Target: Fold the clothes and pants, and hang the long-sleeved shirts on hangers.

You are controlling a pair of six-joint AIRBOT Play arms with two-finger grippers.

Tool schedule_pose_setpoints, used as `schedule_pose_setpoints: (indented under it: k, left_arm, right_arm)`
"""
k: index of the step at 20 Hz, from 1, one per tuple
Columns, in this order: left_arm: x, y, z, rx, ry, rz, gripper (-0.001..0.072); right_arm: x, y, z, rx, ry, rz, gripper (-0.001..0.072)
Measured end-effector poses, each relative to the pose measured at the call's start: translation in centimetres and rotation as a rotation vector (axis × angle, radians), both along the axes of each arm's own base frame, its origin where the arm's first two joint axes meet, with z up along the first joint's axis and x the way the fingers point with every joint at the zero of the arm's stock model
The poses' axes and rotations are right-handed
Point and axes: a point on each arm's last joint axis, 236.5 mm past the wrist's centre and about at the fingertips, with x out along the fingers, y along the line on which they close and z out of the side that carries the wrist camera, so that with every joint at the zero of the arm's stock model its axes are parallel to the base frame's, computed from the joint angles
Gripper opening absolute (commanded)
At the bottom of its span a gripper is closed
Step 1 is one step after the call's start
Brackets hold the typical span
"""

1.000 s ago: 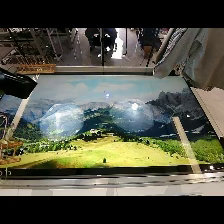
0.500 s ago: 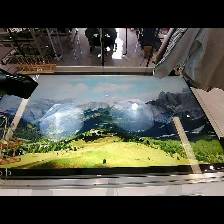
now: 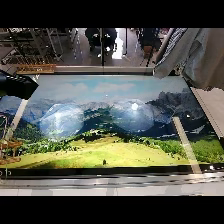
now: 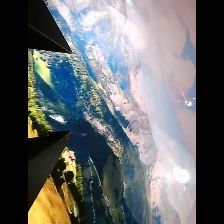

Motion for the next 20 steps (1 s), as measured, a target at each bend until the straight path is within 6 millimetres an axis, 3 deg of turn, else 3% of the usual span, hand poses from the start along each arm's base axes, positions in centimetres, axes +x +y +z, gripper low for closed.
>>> schedule_pose_setpoints:
  k: [2, 4, 7, 9, 10, 12, 14, 16, 18, 20]
  left_arm:
    - [0.0, 0.0, 0.0, 0.000, 0.000, 0.000, 0.0530]
    - [0.0, 0.0, 0.0, 0.000, 0.001, 0.000, 0.0530]
    - [0.3, 0.6, -0.2, 0.034, 0.001, 0.009, 0.0530]
    - [0.8, 2.3, -0.4, 0.096, -0.004, 0.055, 0.0530]
    - [1.1, 3.5, -0.5, 0.141, -0.007, 0.089, 0.0530]
    - [1.6, 6.0, -0.4, 0.226, -0.014, 0.160, 0.0530]
    - [1.8, 7.6, -0.2, 0.281, -0.019, 0.209, 0.0529]
    - [1.8, 8.5, -0.1, 0.311, -0.021, 0.234, 0.0530]
    - [1.9, 9.0, 0.0, 0.328, -0.023, 0.248, 0.0530]
    - [1.9, 9.3, 0.1, 0.337, -0.024, 0.256, 0.0530]
  right_arm:
    - [3.5, 2.3, 2.3, -0.070, -0.040, 0.125, 0.0577]
    - [8.9, 5.1, 4.3, -0.122, -0.080, 0.324, 0.0574]
    - [21.2, 11.5, 4.8, -0.108, -0.047, 0.774, 0.0565]
    - [29.7, 17.7, 2.6, -0.038, 0.030, 1.134, 0.0565]
    - [33.5, 21.3, 0.6, 0.020, 0.080, 1.320, 0.0565]
    - [39.3, 28.6, -4.4, 0.150, 0.199, 1.641, 0.0566]
    - [42.8, 35.5, -9.6, 0.259, 0.352, 1.871, 0.0572]
    - [45.7, 40.4, -13.8, 0.249, 0.535, 1.968, 0.0589]
    - [47.7, 43.8, -15.2, 0.105, 0.674, 1.987, 0.0591]
    - [49.1, 46.4, -14.8, -0.084, 0.752, 1.976, 0.0586]
